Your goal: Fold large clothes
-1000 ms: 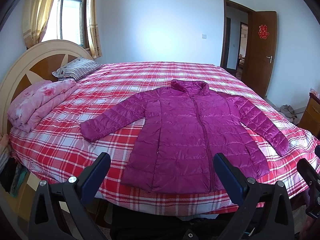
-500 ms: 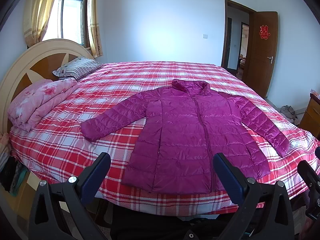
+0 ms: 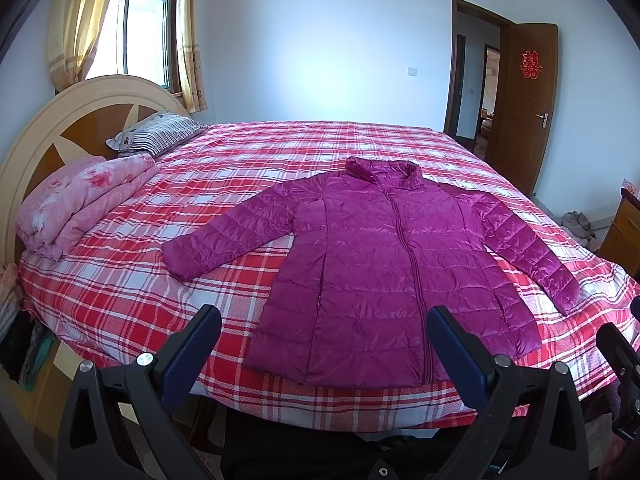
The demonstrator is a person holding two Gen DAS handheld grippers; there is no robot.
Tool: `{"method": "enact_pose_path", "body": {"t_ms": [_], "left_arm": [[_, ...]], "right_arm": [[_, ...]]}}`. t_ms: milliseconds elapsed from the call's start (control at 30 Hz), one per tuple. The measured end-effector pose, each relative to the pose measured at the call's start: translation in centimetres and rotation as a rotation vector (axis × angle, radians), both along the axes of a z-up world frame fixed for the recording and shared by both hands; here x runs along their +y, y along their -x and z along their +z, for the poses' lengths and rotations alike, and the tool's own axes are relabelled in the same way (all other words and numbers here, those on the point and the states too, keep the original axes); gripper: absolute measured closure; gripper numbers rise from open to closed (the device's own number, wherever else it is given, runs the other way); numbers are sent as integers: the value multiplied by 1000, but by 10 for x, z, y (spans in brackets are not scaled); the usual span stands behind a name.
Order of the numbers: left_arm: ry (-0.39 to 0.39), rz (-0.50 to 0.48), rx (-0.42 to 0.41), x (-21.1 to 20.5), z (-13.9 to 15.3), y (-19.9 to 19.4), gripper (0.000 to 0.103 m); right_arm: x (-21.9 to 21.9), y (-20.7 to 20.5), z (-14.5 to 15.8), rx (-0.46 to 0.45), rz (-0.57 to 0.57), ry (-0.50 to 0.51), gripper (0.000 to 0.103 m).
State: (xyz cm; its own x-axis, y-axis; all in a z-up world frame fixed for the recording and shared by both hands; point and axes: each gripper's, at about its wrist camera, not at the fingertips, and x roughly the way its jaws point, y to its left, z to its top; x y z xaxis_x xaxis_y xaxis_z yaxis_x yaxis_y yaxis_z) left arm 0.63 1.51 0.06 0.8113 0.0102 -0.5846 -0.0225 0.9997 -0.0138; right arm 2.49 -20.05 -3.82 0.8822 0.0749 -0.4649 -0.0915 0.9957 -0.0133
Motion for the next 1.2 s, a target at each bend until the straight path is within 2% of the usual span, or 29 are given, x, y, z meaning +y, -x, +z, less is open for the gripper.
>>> {"method": "enact_pose_path", "body": {"t_ms": [833, 1000, 1200], "left_arm": [[1, 0, 31, 2, -10, -7, 1], [-8, -6, 45, -2, -17, -15, 1], [-14, -42, 52, -6, -36, -45, 1]], "right_arm": [[2, 1, -6, 14, 2, -9, 0], [-2, -6, -9, 20, -1, -20, 0], [-21, -25, -23, 12, -26, -24, 0]]}}
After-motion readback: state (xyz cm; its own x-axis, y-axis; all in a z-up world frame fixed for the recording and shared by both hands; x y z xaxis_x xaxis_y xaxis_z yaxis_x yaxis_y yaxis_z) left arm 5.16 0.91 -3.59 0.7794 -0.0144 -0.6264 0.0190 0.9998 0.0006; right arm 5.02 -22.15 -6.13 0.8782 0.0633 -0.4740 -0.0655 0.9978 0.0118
